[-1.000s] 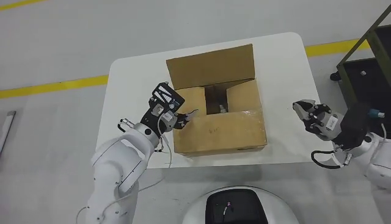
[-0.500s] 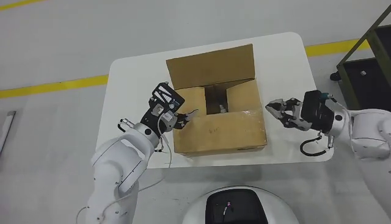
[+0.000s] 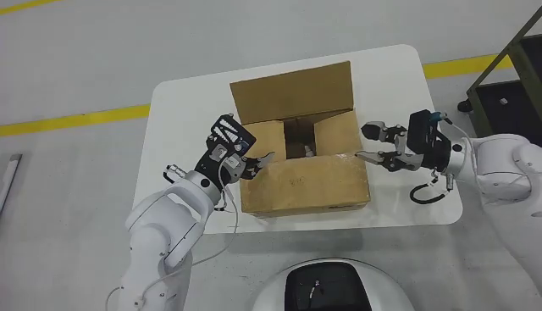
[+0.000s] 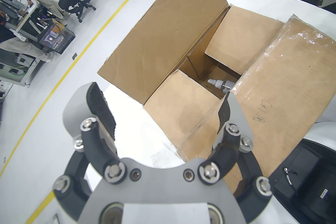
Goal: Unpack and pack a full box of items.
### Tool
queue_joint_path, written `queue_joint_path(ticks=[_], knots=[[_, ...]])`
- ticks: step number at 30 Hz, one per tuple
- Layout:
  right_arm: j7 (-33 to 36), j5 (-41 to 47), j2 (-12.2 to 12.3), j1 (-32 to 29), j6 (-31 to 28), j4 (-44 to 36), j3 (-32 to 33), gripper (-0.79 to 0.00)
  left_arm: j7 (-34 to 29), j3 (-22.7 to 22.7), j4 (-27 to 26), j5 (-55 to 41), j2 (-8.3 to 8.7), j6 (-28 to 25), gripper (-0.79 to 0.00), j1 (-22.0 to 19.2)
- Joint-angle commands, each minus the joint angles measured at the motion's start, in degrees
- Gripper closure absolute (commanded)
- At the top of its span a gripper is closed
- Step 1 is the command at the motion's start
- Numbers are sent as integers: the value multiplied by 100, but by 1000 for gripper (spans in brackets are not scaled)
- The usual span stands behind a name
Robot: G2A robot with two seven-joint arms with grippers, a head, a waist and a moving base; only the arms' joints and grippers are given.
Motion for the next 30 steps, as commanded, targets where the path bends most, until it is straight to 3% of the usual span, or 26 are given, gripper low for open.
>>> queue_joint_path(ticks=[1,12,15,18,25,30], knots=[[0,1,0,0,0,0,0,-785,0,0,0,0,0,0,-785,0],[109,408,36,117,0,14,-175,-785,0,0,0,0,0,0,-785,0],[462,817,108,283,0,116,-324,-785,0,0,0,0,0,0,-785,0],[918,1232,192,399,0,234,-520,-785,88,-89,-22,-137,-4,363,-785,145],[2173,2533,387,717,0,593,-955,-785,-94,-545,-187,-32,48,735,-785,380],[2857,3231,527,981,628,625,-1273,-785,-437,-919,-172,-422,65,1138,-785,403]])
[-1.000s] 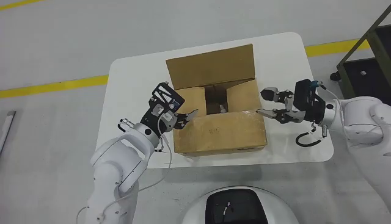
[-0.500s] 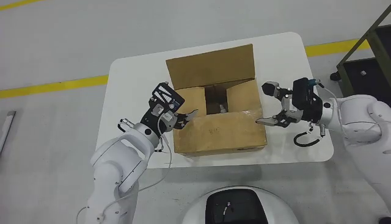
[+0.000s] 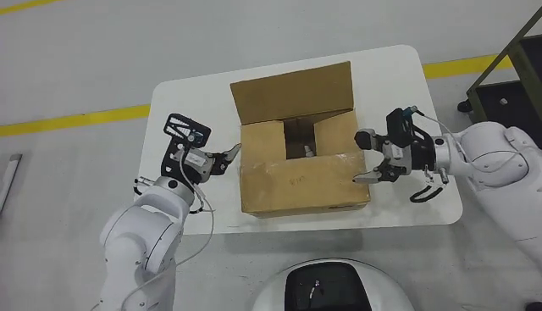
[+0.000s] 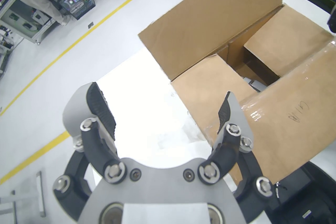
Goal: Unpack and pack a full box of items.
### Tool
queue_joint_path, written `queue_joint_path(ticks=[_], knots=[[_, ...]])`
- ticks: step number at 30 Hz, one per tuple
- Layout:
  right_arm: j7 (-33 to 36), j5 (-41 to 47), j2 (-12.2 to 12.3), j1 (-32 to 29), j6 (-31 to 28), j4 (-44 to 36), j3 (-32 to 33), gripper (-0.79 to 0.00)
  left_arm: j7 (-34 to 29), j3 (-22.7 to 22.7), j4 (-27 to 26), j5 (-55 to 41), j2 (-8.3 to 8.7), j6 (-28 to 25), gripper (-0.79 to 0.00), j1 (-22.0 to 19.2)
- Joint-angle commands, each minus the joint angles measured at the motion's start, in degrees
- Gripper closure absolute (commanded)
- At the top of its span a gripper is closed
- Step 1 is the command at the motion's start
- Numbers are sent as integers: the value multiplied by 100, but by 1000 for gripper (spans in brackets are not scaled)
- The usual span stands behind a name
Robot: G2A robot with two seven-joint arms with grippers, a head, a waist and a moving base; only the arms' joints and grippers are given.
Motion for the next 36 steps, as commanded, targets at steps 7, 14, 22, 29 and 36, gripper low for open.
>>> queue_joint_path(ticks=[7,14,22,29,36], knots=[[487,690,134,317,492,77,-224,-785,-163,-106,35,-173,9,116,-785,-12],[487,690,134,317,492,77,-224,-785,-163,-106,35,-173,9,116,-785,-12],[202,1196,138,185,981,245,-245,-785,-163,-106,35,-173,9,116,-785,-12],[1014,2008,138,511,1470,653,-465,-785,-163,-106,35,-173,9,116,-785,-12],[1612,2653,100,825,1648,964,-706,-785,-163,-106,35,-173,9,116,-785,-12]])
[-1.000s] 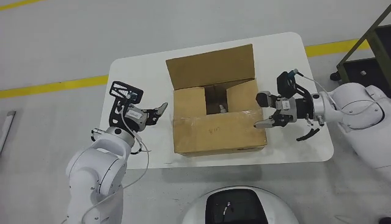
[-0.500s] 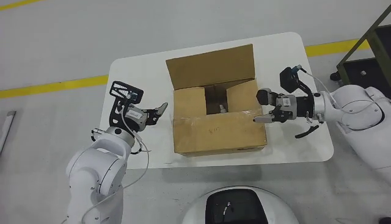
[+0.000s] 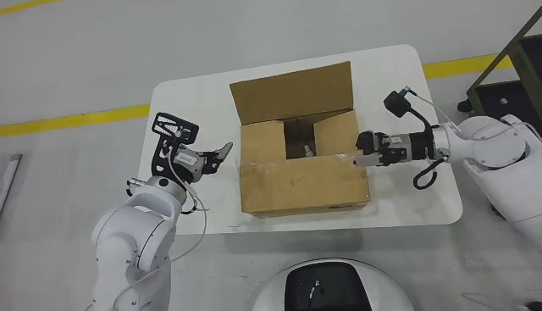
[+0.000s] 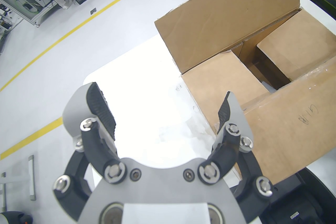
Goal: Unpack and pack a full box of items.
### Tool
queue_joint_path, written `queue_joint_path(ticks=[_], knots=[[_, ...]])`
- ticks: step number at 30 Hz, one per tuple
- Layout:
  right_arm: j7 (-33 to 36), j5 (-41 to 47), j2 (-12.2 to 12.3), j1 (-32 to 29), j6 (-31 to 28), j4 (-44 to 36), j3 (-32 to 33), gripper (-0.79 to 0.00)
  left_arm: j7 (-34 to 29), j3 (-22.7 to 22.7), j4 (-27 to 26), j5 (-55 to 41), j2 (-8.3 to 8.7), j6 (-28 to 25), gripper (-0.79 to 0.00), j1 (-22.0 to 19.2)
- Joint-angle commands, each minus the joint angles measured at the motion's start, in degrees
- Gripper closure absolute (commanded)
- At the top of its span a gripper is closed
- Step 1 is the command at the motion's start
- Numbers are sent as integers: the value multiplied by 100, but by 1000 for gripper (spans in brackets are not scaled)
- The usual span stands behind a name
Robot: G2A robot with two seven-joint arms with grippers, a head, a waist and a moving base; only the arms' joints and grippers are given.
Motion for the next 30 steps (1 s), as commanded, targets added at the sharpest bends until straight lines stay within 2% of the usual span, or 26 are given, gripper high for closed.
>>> queue_joint_path(ticks=[1,13,15,16,17,18,19,24,28,30], knots=[[84,92,-8,63,11,52,-36,-785,0,0,0,0,0,0,-785,0],[443,470,30,270,369,-9,-480,-785,0,0,0,0,0,0,-785,0],[456,509,52,293,381,-25,-528,-683,0,0,0,0,0,0,-785,0],[451,519,65,295,376,-21,-545,-576,0,0,0,0,0,0,-785,0],[463,524,79,297,389,-33,-567,-517,0,0,0,0,0,0,-785,0],[461,513,96,305,387,-76,-582,-499,0,0,0,0,0,0,-785,0],[452,476,116,307,378,-122,-598,-376,0,0,0,0,0,0,-785,0],[343,239,247,263,268,-418,-679,-182,0,0,0,0,0,0,-785,0],[178,49,356,218,103,-642,-774,-108,0,0,0,0,0,0,-785,0],[55,-5,405,199,-20,-682,-807,-18,0,0,0,0,0,0,-785,0]])
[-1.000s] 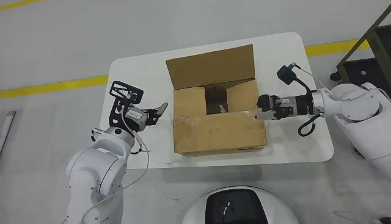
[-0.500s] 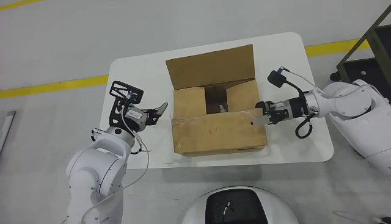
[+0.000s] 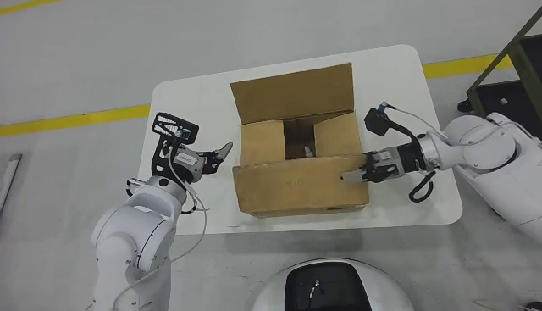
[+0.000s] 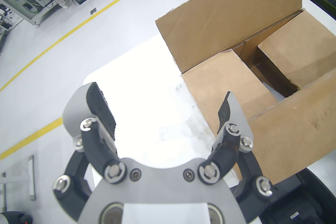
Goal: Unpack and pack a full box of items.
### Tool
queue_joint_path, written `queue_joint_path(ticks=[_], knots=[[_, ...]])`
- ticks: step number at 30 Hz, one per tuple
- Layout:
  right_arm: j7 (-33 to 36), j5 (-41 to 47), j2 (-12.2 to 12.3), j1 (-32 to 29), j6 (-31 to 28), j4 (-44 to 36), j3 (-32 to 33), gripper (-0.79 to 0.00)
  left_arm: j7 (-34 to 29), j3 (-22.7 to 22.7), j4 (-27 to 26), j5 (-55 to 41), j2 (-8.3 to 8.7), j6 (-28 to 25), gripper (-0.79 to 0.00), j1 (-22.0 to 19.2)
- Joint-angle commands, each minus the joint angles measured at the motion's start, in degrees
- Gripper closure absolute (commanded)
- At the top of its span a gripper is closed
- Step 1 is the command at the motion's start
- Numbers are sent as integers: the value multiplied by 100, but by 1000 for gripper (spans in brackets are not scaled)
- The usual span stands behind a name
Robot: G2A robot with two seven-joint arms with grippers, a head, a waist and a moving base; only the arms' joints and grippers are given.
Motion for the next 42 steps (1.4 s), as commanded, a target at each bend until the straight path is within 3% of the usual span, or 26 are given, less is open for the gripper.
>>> queue_joint_path(ticks=[1,8,16,21,26,42], knots=[[-121,-99,43,0,-121,-41,-14,0,28,-1,2,-1,0,9,-785,11],[-961,-1037,229,-76,-960,-388,-10,0,-122,-17,-76,-276,24,112,-785,25],[-1417,-1859,375,-259,-1416,-874,177,0,-514,263,-37,-320,61,-41,-785,-274],[-1581,-2305,421,-416,-1462,-1185,328,0,-546,367,71,-214,88,-152,-785,-461],[-1858,-2894,444,-571,-1387,-1459,477,0,-949,466,-50,-372,145,-749,-785,-474],[-2629,-4058,506,-1082,-1442,-2135,850,0,-1400,703,-360,-671,258,-969,-785,-442]])
